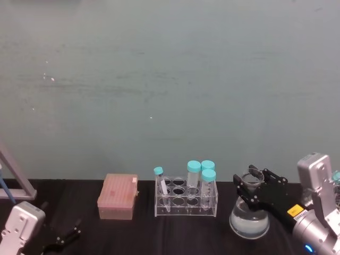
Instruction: Pick up the beaker with the right gripper, shake it three times, and then put it down.
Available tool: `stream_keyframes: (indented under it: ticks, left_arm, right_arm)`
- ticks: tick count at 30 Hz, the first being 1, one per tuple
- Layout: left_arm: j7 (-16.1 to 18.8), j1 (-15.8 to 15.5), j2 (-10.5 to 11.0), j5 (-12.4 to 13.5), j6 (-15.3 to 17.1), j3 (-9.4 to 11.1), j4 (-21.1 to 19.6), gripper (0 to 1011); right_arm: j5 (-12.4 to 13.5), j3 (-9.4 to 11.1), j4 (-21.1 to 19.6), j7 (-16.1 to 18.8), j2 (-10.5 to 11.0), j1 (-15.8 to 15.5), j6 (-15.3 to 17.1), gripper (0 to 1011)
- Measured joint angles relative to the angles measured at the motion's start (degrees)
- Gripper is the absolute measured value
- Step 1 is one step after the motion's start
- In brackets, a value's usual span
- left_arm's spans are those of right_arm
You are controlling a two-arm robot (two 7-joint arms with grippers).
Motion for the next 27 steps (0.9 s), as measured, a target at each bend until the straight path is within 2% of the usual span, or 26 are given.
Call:
stream_keyframes:
  ticks: [4,5,7,10,13,27]
  left_arm:
    - [0.0,0.0,0.0,0.0,0.0,0.0,0.0,1000]
    - [0.0,0.0,0.0,0.0,0.0,0.0,0.0,1000]
    - [0.0,0.0,0.0,0.0,0.0,0.0,0.0,1000]
    - [0.0,0.0,0.0,0.0,0.0,0.0,0.0,1000]
    - [0.0,0.0,0.0,0.0,0.0,0.0,0.0,1000]
    - [0.0,0.0,0.0,0.0,0.0,0.0,0.0,1000]
  right_arm:
    - [3.1,0.8,-0.8,0.4,-0.7,-0.6,3.6,478]
    - [3.1,0.8,-0.8,0.4,-0.7,-0.6,3.6,478]
    - [5.5,1.3,-0.9,1.0,-1.1,-0.8,6.0,478]
    - [7.7,1.5,-0.8,1.4,-1.3,-0.8,8.0,478]
    - [8.8,1.4,-0.6,1.5,-1.2,-0.7,9.0,478]
    - [8.8,1.4,-0.5,1.6,-1.2,-0.7,9.0,478]
